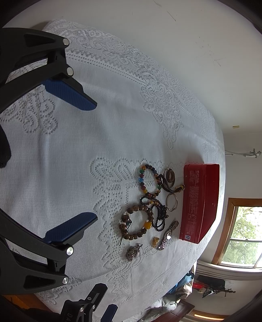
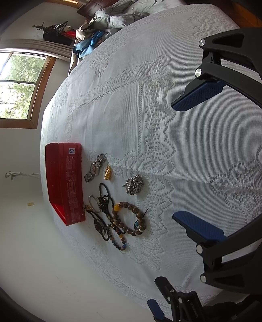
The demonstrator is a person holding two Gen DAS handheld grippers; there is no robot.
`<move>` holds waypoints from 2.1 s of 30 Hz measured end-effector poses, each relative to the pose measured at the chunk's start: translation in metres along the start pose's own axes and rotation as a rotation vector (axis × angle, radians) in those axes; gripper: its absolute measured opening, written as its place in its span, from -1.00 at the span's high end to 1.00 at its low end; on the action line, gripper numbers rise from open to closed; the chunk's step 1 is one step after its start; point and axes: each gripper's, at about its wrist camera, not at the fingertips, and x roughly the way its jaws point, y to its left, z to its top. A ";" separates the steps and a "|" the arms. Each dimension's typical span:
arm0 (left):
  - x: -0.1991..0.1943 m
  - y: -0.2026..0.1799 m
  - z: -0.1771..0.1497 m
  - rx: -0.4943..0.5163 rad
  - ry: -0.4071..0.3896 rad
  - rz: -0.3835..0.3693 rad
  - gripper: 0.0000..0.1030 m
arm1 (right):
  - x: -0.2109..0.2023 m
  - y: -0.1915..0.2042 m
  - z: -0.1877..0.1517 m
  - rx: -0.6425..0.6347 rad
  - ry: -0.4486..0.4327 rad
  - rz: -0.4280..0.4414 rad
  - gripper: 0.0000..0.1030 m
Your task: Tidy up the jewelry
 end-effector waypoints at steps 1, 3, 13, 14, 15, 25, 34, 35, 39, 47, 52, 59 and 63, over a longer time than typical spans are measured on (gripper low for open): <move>0.000 0.000 0.000 0.000 0.000 0.000 -0.94 | 0.000 0.000 0.000 0.000 0.000 0.000 -0.93; 0.000 0.001 0.000 0.000 0.000 0.001 -0.94 | 0.000 0.000 0.000 0.000 -0.001 -0.001 -0.93; 0.000 0.000 0.000 0.001 -0.001 0.001 -0.94 | 0.000 0.002 0.000 -0.003 -0.002 -0.002 -0.93; 0.000 0.000 0.001 0.001 -0.002 0.002 -0.94 | 0.000 0.002 0.000 -0.003 -0.002 -0.002 -0.93; 0.000 0.001 0.001 0.001 -0.003 0.002 -0.94 | 0.000 0.001 0.000 -0.003 -0.002 -0.001 -0.93; 0.000 0.001 0.001 0.002 -0.003 0.003 -0.94 | 0.000 0.005 0.001 -0.005 -0.001 0.000 -0.93; 0.003 0.002 0.003 0.000 0.006 0.004 -0.94 | 0.001 0.004 0.004 -0.011 0.009 0.011 -0.93; 0.004 0.002 0.003 0.000 0.007 0.004 -0.94 | 0.001 0.004 0.005 -0.013 0.010 0.011 -0.93; 0.009 0.007 0.008 -0.006 0.020 -0.025 -0.94 | 0.002 0.004 0.010 -0.032 0.008 0.014 -0.93; 0.030 0.025 0.036 -0.047 0.082 -0.102 -0.94 | 0.012 -0.010 0.042 -0.034 0.025 0.094 -0.93; 0.047 0.031 0.069 -0.060 0.098 -0.107 -0.93 | 0.028 -0.025 0.071 -0.002 0.056 0.169 -0.93; 0.080 0.018 0.121 -0.053 0.123 -0.132 -0.50 | 0.052 -0.028 0.114 -0.006 0.071 0.223 -0.76; 0.107 0.003 0.150 -0.049 0.167 -0.170 -0.44 | 0.072 -0.027 0.140 -0.004 0.102 0.257 -0.52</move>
